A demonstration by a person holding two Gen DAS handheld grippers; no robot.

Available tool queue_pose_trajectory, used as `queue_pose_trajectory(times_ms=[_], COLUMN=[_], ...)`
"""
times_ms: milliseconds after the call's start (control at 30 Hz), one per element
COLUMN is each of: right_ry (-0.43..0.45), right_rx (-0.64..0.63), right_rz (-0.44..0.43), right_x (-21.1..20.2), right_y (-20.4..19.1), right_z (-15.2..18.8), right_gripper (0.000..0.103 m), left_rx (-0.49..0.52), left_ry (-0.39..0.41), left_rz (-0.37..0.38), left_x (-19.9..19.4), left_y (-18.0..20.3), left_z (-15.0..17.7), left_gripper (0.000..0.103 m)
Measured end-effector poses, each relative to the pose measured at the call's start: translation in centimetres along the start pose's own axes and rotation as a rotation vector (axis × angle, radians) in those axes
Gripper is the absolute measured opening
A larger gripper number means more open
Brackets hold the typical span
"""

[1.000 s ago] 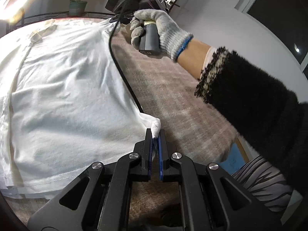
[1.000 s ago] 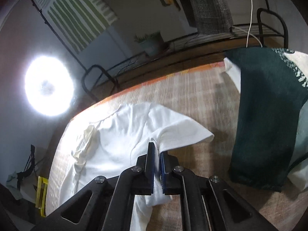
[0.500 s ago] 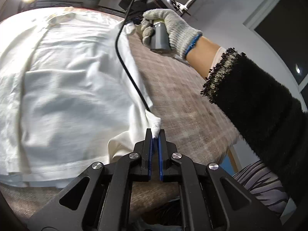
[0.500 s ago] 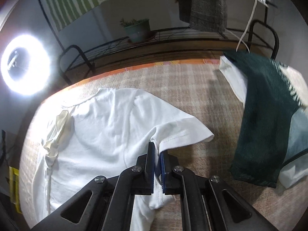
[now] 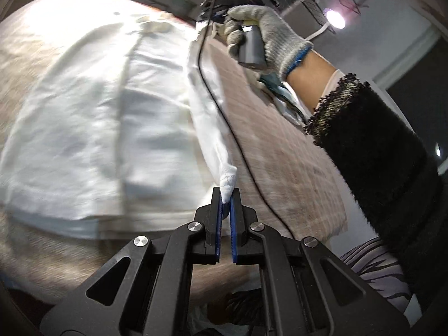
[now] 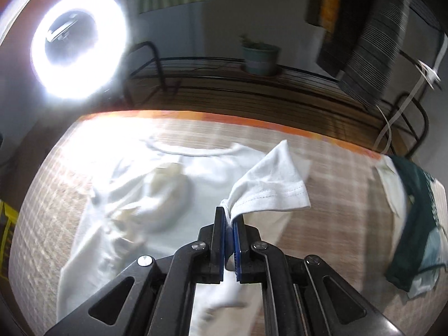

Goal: Fold small clothes
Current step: 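Fold the second side over the first fold with both grippers, then release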

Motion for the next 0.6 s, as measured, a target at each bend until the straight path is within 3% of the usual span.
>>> queue_pose_trajectory(times_ms=[167, 267, 333, 400, 433, 500, 600], right_ry=[-0.026, -0.039, -0.072, -0.12, -0.141, -0.141, -0.06], right_rx=[-0.03, -0.041, -0.034, 0.0, 0.024, 0.058, 0.095], right_rz=[-0.007, -0.017, -0.096, -0.197, -0.259, -0.349, -0.434], right_x=[2.8, 4.0, 4.9, 5.7, 5.8, 5.0, 2.1], right_y=[-3.3, -4.3, -4.8, -4.7, -4.5, -4.1, -2.2], right_z=[-0.4, -0.5, -0.4, -0.2, -0.1, -0.2, -1.0], right_gripper=[0.002, 0.002, 0.006, 0.026, 0.043, 0.042, 0.042], left_rx=[-0.058, -0.038, -0.024, -0.018, -0.015, -0.005, 0.02], left_ry=[0.009, 0.021, 0.02, 0.007, 0.006, 0.01, 0.025], left_rz=[-0.048, -0.074, -0.091, -0.105, -0.11, -0.116, -0.115], left_x=[-0.9, -1.2, -1.3, -1.3, -1.4, -1.9, -3.1], left_y=[-3.3, -3.7, -4.1, -4.2, -4.4, -4.5, -4.7], left_z=[-0.5, -0.6, -0.5, -0.3, -0.3, -0.4, -0.5], left_gripper=[0.003, 0.003, 0.003, 0.003, 0.003, 0.007, 0.015])
Point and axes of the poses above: each gripper's, at about its wrist camera, not at the fingertips, and x roughly the way its jaws point, y to its right, z to its underside, the point moved 3 cm from there along x, roughly the way its jaws point, and after that the axes turned 13 degrees about -z, right-handed, at the moved point
